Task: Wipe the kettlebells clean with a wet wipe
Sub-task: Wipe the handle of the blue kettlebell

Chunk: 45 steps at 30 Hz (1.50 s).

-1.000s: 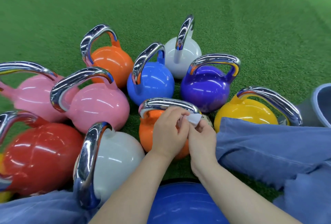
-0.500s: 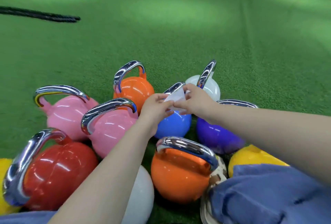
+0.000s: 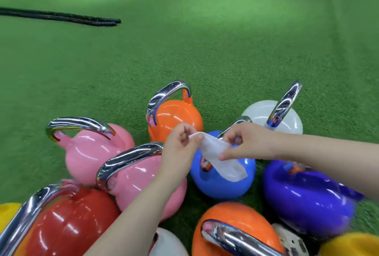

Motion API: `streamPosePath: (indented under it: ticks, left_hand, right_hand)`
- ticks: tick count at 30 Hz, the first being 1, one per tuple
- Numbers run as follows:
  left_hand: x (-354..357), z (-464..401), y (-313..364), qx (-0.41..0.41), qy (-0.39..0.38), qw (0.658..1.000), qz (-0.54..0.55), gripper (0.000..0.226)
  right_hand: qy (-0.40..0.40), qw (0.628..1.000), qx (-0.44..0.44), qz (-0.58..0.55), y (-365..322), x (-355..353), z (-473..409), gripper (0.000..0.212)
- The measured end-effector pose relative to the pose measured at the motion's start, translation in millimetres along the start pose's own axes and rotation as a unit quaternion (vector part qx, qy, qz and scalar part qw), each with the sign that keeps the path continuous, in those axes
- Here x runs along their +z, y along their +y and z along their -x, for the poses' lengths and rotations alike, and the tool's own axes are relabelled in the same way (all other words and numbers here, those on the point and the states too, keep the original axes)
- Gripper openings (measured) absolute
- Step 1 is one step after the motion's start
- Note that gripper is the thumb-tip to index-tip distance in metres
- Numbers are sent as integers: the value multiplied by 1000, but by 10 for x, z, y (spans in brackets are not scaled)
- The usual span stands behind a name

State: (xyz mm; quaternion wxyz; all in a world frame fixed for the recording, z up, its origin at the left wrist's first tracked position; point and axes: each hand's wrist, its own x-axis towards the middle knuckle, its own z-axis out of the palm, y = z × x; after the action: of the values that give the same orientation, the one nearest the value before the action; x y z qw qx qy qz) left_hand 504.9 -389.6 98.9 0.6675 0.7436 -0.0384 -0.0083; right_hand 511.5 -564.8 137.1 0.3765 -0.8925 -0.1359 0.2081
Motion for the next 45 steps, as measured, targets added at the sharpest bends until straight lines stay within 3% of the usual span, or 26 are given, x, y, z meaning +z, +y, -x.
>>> streamPosePath:
  ticks: [3, 5, 7, 13, 16, 20, 24, 29, 33, 35, 38, 40, 45]
  left_hand:
    - [-20, -92, -162, -9, 24, 999, -20, 23]
    - [-36, -138, -240, -11, 31, 998, -48, 13]
    - [-61, -181, -341, -20, 37, 995, -86, 17]
    - [-87, -127, -567, 39, 70, 981, -176, 37]
    - [-77, -113, -587, 82, 51, 974, -205, 29]
    - [-36, -123, -523, 146, 39, 958, -244, 28]
    - [137, -108, -477, 180, 46, 923, -337, 43]
    - [560, 42, -407, 110, -52, 935, -333, 71]
    - [730, -105, -430, 150, 37, 867, -474, 47]
    - [806, -221, -397, 197, 65, 814, -542, 35]
    - [895, -312, -361, 232, 76, 773, -585, 43]
    - [910, -289, -376, 238, 92, 764, -592, 45]
    - [809, -95, -572, 228, 133, 781, -566, 49]
  right_hand:
    - [-50, 994, -66, 71, 9, -76, -93, 17]
    - [-51, 994, -56, 84, 42, -110, -126, 13]
    - [-38, 994, -44, 90, 114, -77, -146, 21]
    - [6, 999, -32, 13, 379, 280, -18, 18]
    - [22, 999, -20, -21, 436, 415, 47, 24]
    - [93, 994, -16, -56, 491, 513, 81, 26]
    - [198, 973, 0, -119, 551, 508, 105, 24]
    - [268, 957, 20, -112, 661, 509, 104, 30]
    - [306, 942, 32, -134, 713, 458, 67, 25]
    - [327, 935, 44, -133, 774, 431, 45, 20]
    - [351, 921, 75, -152, 891, 428, 3, 2]
    - [337, 926, 102, -139, 976, 453, -9, 15]
    - [160, 979, 117, 47, 1019, 607, 49, 43]
